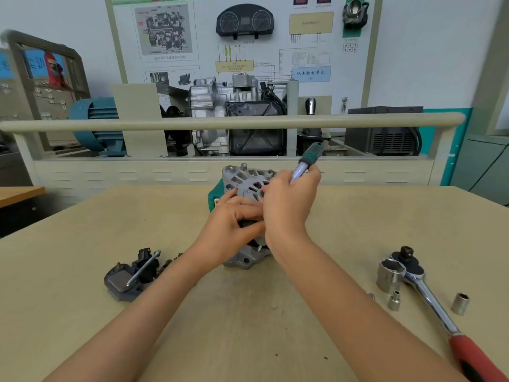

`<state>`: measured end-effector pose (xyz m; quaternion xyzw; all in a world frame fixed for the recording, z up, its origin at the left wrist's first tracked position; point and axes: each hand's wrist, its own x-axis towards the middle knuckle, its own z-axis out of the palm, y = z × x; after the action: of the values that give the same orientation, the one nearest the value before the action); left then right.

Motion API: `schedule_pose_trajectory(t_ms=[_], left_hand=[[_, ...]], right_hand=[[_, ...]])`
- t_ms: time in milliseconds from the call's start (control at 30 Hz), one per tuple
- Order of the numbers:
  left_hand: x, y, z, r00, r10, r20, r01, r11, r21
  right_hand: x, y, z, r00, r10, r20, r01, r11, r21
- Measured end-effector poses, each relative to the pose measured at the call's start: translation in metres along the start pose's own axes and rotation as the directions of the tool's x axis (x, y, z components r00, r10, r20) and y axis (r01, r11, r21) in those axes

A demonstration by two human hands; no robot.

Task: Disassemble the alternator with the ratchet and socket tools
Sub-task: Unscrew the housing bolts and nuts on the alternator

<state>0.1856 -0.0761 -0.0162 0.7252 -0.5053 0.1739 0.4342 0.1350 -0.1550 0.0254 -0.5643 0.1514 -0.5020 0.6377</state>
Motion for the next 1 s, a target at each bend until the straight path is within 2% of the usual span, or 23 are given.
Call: schedule_pose_trajectory(t_ms=[67,133,333,433,533,600,700,767,800,867,933,1000], left_hand=[[0.000,0.001,0.001,1.000,0.006,-0.010,-0.006,1.000,0.007],[-0.001,0.003,0.001,1.000,-0.007,-0.014,0.007,1.000,0.021],[-0.001,0.002,0.000,0.998,-0.057,-0.007,0.057,0.998,0.022],[-0.001,0.006,0.001,0.999,-0.045,-0.013,0.045,0.999,0.022],[-0.001,0.007,0.001,0.999,-0.021,-0.030,0.020,0.999,-0.032],[-0.001,0.007,0.000,1.000,-0.012,-0.012,0.012,0.999,-0.051],[0.001,0.007,-0.001,1.000,-0.007,0.001,0.007,0.996,-0.091],[0.001,0.006,0.000,1.000,-0.003,-0.009,0.002,0.994,-0.112],[0.001,0.006,0.001,1.000,-0.006,-0.021,0.004,0.993,-0.117],[0.000,0.005,0.001,0.999,-0.015,-0.040,0.011,0.995,-0.103],[-0.002,0.006,0.001,0.999,-0.016,-0.047,0.013,0.997,-0.075],[-0.002,0.007,0.002,0.998,-0.016,-0.059,0.012,0.998,-0.067]], right_hand=[[0.001,0.001,-0.001,1.000,0.007,0.028,-0.006,0.999,-0.035],[0.003,0.001,-0.003,0.990,0.005,0.144,0.006,0.997,-0.075],[0.014,-0.003,-0.007,0.890,0.058,0.453,-0.005,0.993,-0.119],[0.021,-0.009,-0.015,0.755,0.129,0.643,-0.077,0.991,-0.108],[0.029,-0.012,-0.022,0.518,0.173,0.838,-0.248,0.968,-0.047],[0.033,-0.013,-0.025,0.390,0.177,0.903,-0.277,0.958,-0.068],[0.036,-0.014,-0.026,0.316,0.184,0.931,-0.306,0.948,-0.083],[0.034,-0.014,-0.026,0.351,0.176,0.920,-0.324,0.944,-0.057],[0.031,-0.012,-0.025,0.411,0.167,0.896,-0.328,0.944,-0.026],[0.022,-0.009,-0.023,0.593,0.145,0.792,-0.332,0.940,0.076],[0.012,-0.003,-0.020,0.786,0.108,0.608,-0.260,0.951,0.167],[0.003,0.003,-0.014,0.919,0.080,0.386,-0.167,0.966,0.197]])
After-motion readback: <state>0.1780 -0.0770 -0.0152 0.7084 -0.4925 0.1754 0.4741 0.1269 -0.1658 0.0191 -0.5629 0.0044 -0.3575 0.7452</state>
